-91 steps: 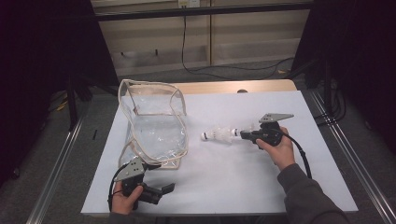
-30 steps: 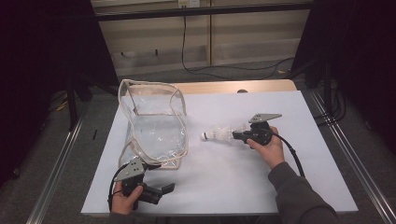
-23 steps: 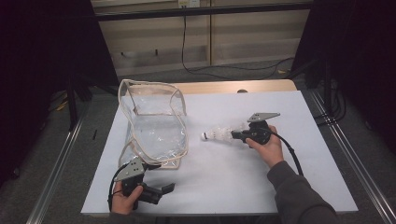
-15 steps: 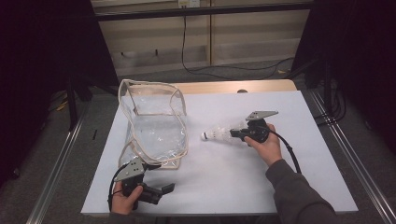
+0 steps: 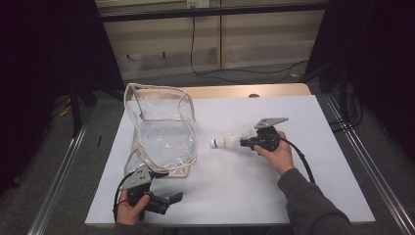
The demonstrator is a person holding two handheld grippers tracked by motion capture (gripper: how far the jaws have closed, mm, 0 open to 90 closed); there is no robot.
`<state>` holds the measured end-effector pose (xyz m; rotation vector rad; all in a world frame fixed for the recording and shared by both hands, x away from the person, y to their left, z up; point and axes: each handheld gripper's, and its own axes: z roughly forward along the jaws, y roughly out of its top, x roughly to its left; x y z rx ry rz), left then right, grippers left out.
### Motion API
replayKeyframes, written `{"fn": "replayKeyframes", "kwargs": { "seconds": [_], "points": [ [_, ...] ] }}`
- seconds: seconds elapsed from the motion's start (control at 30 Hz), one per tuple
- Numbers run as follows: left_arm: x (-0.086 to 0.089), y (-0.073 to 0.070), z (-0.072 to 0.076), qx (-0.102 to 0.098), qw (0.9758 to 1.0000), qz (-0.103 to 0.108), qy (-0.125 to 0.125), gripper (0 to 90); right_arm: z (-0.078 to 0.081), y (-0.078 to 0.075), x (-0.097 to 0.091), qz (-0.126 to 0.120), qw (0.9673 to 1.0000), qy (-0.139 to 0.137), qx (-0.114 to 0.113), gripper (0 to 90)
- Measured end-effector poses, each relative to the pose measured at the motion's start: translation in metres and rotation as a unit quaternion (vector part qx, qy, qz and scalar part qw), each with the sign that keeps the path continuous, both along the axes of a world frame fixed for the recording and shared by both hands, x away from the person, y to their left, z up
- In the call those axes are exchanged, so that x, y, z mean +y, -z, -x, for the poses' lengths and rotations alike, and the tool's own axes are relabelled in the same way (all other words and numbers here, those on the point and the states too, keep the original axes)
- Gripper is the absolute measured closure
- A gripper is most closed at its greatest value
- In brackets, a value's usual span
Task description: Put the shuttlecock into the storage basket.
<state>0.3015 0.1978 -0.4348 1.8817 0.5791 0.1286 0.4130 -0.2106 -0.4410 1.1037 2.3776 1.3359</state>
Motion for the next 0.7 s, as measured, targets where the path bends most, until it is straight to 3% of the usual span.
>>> {"fn": "replayKeyframes", "kwargs": {
  "seconds": [0.37,0.7],
  "points": [
    [-0.0002,-0.0001,0.0002,0.001,1.0,0.001,-0.001,2.5,0.0061,0.0021,0.0022,-0.007,0.9999,-0.011,0.003,88.2],
    [-0.0001,0.0001,-0.0001,0.0,1.0,-0.001,0.0,2.5,0.0014,0.0038,-0.001,-0.012,0.9999,0.002,0.0,88.2]
  ]
}}
